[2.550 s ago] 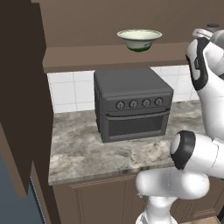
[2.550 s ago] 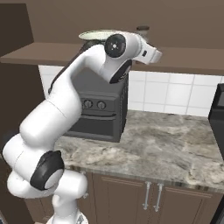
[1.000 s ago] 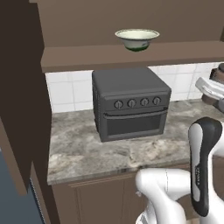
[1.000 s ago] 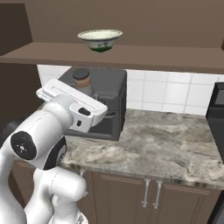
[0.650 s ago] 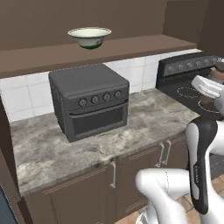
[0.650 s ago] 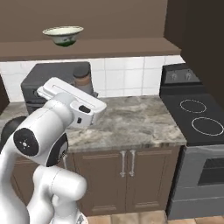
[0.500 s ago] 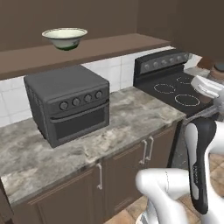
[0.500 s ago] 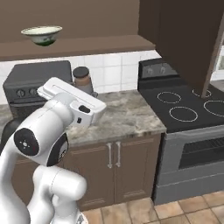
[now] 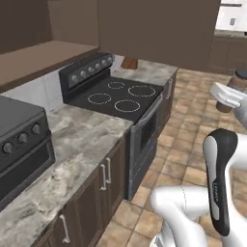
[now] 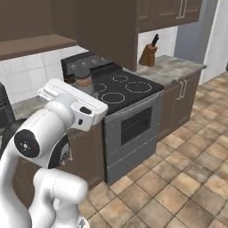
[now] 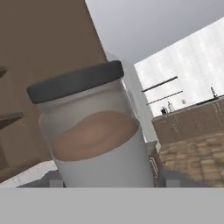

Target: Take the cinnamon bottle from the cabinet and place it on the dining table, next to the plate with the cupcake. Then take the chocolate from the dining counter and place it on the cupcake plate.

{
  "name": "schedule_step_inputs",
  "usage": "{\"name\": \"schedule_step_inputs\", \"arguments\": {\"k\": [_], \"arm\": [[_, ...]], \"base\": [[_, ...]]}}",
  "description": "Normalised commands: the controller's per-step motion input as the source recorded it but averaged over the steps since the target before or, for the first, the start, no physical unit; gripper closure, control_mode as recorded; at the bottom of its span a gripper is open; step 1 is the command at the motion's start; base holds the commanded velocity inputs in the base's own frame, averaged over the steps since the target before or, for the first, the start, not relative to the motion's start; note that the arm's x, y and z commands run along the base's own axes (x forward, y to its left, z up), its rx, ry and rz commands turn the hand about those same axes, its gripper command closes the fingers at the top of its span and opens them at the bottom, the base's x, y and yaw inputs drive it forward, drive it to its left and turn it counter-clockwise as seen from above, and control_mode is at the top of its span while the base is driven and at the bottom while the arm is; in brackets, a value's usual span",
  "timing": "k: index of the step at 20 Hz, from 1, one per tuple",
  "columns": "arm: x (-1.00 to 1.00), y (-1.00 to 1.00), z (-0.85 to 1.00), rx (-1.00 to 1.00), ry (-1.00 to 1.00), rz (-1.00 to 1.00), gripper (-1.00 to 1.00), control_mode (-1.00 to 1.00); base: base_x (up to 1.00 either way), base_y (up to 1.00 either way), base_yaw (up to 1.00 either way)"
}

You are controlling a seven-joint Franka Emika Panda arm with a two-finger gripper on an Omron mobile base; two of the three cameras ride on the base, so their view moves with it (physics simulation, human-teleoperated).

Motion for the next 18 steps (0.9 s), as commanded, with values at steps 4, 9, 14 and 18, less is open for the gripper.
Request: {"name": "schedule_step_inputs", "arguments": {"k": [4, 9, 14, 18], "arm": [[0.0, 0.0, 0.0, 0.0, 0.0, 0.0, 1.0, 1.0], [0.0, 0.0, 0.0, 0.0, 0.0, 0.0, 1.0, 1.0], [0.0, 0.0, 0.0, 0.0, 0.0, 0.0, 1.0, 1.0], [0.0, 0.0, 0.0, 0.0, 0.0, 0.0, 1.0, 1.0]], "base": [[-0.15, -0.28, -0.78], [-0.13, -0.37, -0.76], [-0.11, -0.41, -0.72], [-0.02, -0.41, -0.66]]}}
